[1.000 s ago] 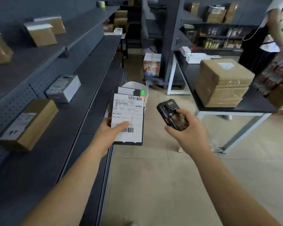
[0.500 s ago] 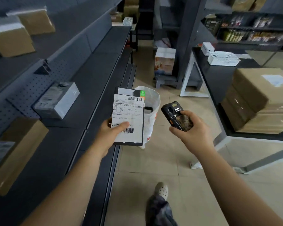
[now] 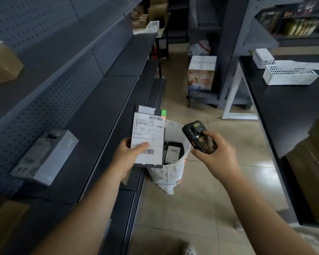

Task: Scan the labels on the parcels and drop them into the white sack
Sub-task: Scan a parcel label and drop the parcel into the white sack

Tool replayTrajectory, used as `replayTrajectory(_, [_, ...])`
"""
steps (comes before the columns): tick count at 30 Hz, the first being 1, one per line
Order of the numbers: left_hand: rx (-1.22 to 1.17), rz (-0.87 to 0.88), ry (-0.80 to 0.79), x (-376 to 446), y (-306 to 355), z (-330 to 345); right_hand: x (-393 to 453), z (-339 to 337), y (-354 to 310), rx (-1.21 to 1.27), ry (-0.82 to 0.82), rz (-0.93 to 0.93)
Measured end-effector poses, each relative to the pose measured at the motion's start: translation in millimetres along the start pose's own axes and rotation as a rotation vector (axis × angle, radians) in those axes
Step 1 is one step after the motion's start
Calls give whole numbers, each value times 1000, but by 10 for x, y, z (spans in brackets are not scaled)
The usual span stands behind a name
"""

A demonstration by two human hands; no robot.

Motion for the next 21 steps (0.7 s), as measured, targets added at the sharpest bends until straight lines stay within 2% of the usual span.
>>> replayTrajectory(8, [45, -162, -13, 986, -503, 264, 689, 512, 588, -12, -97, 143])
replayTrajectory(21, [223, -325, -220, 2737, -1579, 932, 1748, 1757, 1435, -198, -196, 289])
Point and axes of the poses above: each hand's wrist, its own x-axis towards the middle knuckle, its own z-axis out of the palm, y = z × x, the point moved 10 cm from there along x, towards the middle knuckle
